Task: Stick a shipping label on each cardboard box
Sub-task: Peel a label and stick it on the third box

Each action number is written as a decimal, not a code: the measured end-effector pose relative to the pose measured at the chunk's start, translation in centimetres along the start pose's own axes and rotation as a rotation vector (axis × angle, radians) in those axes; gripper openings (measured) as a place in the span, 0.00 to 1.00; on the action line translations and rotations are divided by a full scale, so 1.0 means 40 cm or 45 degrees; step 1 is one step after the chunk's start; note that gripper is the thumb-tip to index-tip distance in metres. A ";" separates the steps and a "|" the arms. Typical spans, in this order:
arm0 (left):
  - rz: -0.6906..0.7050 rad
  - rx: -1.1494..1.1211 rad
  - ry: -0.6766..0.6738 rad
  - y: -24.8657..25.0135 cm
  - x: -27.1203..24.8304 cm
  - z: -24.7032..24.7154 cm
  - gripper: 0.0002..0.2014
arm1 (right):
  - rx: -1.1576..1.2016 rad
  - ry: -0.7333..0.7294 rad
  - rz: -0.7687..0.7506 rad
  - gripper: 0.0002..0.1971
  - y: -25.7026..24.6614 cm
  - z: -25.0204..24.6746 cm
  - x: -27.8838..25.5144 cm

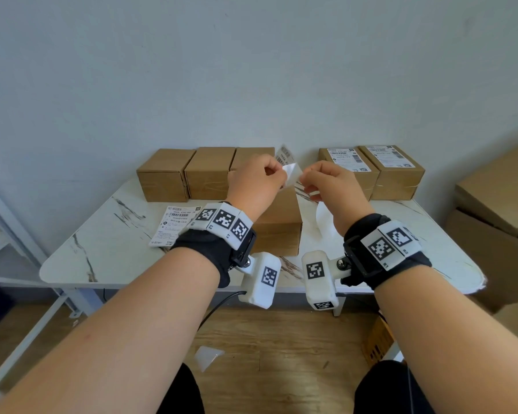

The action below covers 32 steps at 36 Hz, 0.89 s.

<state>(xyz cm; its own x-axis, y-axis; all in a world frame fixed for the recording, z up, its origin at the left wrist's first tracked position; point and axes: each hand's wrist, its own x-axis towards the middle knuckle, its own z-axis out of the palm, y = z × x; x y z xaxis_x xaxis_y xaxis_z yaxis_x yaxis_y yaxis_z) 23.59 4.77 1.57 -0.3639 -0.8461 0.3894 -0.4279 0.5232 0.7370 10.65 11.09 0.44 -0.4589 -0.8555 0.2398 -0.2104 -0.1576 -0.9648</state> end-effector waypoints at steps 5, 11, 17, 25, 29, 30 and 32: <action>-0.069 -0.104 0.081 -0.003 -0.003 -0.002 0.04 | 0.089 0.054 0.075 0.08 -0.005 0.004 0.008; -0.161 -0.230 0.137 -0.007 -0.010 -0.007 0.05 | 0.122 0.136 0.073 0.08 -0.009 -0.006 0.004; -0.198 -0.254 0.244 -0.013 -0.004 -0.013 0.09 | 0.138 0.255 0.109 0.08 -0.003 -0.032 0.005; -0.301 -0.196 0.369 -0.032 0.001 -0.009 0.07 | 0.161 0.418 0.187 0.09 0.004 -0.060 0.019; -0.350 -0.186 0.437 -0.041 0.004 -0.012 0.06 | 0.197 0.500 0.229 0.11 0.012 -0.081 0.029; -0.361 -0.186 0.449 -0.042 0.004 -0.013 0.06 | 0.218 0.515 0.242 0.11 0.015 -0.086 0.031; -0.371 -0.197 0.465 -0.046 0.005 -0.016 0.06 | 0.264 0.539 0.277 0.09 0.021 -0.097 0.035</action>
<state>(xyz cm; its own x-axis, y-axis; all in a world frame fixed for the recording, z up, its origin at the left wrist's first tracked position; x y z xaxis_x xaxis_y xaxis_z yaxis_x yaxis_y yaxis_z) 24.85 3.57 0.65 0.0785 -0.9499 0.3025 -0.3310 0.2614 0.9067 6.47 11.67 0.40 -0.7911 -0.6115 0.0122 0.0848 -0.1294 -0.9880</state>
